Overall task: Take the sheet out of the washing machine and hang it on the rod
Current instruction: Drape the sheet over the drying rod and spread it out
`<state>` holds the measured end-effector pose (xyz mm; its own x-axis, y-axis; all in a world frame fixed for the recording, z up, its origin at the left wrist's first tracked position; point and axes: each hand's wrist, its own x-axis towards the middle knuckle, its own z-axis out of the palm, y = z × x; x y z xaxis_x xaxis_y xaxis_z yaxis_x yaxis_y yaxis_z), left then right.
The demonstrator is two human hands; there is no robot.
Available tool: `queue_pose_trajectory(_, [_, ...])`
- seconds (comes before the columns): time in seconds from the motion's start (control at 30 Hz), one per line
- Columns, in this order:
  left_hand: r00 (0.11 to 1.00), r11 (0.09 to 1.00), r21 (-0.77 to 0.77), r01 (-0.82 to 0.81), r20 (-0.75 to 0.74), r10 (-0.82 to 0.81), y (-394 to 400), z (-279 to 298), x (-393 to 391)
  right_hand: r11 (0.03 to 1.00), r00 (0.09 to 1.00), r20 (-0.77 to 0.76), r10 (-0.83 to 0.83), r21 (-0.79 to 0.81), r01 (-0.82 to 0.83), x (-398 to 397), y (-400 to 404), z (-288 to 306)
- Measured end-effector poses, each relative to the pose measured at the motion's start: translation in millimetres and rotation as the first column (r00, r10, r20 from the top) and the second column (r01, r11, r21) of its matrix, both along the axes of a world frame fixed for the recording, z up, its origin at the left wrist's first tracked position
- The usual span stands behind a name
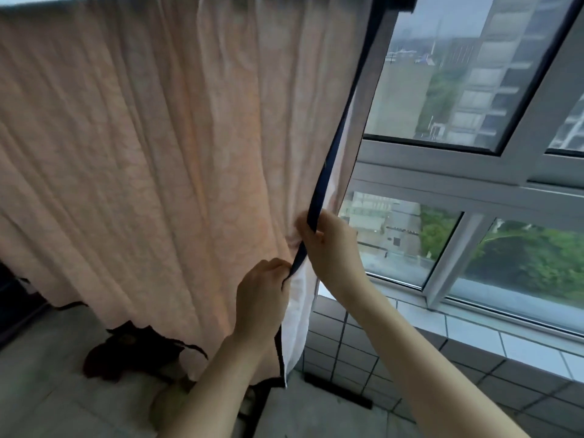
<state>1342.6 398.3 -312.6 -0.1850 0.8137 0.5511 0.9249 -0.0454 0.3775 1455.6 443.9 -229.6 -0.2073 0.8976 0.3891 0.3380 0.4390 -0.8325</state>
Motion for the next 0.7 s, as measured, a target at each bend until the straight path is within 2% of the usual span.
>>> queue_pose_trajectory(0.07, [0.999, 0.995, -0.1, 0.006, 0.041, -0.002, 0, -9, -16, 1.0, 0.996, 0.088, -0.023, -0.009, 0.024, -8, -2, -6])
queue_pose_trajectory(0.13, [0.976, 0.978, -0.188, 0.092, 0.213, -0.051, -4, -7, -31, 0.997, 0.993, 0.103, -0.054, -0.044, 0.059, -13, -1, -9])
queue_pose_trajectory(0.2, [0.892, 0.975, -0.159, 0.154, 0.446, -0.069, -11, 8, -46, 0.993, 0.99, 0.103, -0.095, -0.053, 0.101, -18, 0, -8])
queue_pose_trajectory(0.23, [0.86, 0.985, -0.099, 0.143, 0.505, -0.074, -13, 17, -53, 0.992, 0.988, 0.107, -0.108, -0.048, 0.114, -22, 0, -7])
queue_pose_trajectory(0.3, [0.868, 0.997, 0.069, 0.024, 0.493, -0.055, -13, 33, -70, 0.99, 0.984, 0.115, -0.138, -0.018, 0.141, -30, -4, -7])
queue_pose_trajectory(0.37, [0.882, 0.978, 0.16, -0.135, 0.47, 0.045, -3, 42, -88, 0.981, 0.972, 0.134, -0.192, 0.045, 0.188, -36, -6, -10])
queue_pose_trajectory(0.43, [0.851, 0.968, 0.106, -0.228, 0.504, 0.145, 10, 47, -101, 0.96, 0.955, 0.123, -0.271, 0.112, 0.258, -38, -4, -16])
queue_pose_trajectory(0.57, [0.823, 0.97, -0.089, -0.227, 0.515, 0.24, 34, 51, -111, 0.923, 0.915, 0.127, -0.383, 0.089, 0.374, -28, 9, -20])
queue_pose_trajectory(0.7, [0.869, 0.978, -0.016, -0.206, 0.457, 0.191, 41, 52, -114, 0.904, 0.897, 0.117, -0.427, 0.089, 0.419, -20, 9, -8])
